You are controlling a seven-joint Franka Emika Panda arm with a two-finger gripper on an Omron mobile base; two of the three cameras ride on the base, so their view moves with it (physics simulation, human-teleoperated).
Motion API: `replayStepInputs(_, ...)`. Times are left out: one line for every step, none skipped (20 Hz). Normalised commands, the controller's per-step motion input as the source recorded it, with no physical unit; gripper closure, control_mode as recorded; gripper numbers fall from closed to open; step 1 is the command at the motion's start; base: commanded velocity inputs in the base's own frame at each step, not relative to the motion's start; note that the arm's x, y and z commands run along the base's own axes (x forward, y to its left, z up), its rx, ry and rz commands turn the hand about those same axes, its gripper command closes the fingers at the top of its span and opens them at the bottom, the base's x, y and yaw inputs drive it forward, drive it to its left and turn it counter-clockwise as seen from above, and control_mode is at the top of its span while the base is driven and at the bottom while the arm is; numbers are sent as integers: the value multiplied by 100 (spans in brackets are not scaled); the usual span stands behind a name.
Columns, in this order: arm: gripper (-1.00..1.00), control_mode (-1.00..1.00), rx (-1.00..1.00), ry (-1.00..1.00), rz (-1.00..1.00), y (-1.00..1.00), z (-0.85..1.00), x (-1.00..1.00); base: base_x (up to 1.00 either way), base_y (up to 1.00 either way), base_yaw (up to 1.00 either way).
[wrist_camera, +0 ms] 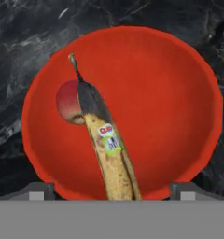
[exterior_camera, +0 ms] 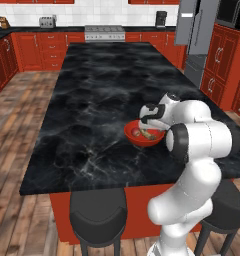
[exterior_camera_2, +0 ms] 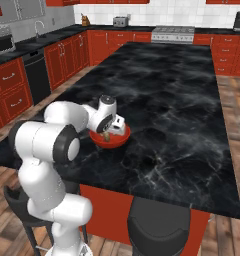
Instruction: Retrieve the apple and banana from the fridge and place them into the bowl on the dining table.
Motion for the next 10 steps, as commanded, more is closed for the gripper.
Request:
replayStepInputs(-100,-100,1,-9,0,-41,46,-100,0,0,0)
replayStepInputs(-100,-100,3,-12,0,-54,57,-100,0,0,0)
replayStepInputs(-100,-100,5,-16,0,-57,67,-100,0,0,0)
replayStepInputs(-100,-100,5,-20,0,-55,70,-100,0,0,0)
replayStepInputs(-100,-100,5,-20,0,-48,67,-100,0,0,0)
replayStepInputs(-100,-100,5,-17,0,-45,63,-100,0,0,0)
replayStepInputs(-100,-100,7,-9,0,-53,55,-100,0,0,0)
replayStepInputs(-100,-100,8,-4,0,-61,49,-100,0,0,0)
replayStepInputs(-100,-100,10,0,0,-67,47,-100,0,0,0)
replayStepInputs(-100,-100,9,-1,0,-65,47,-100,0,0,0)
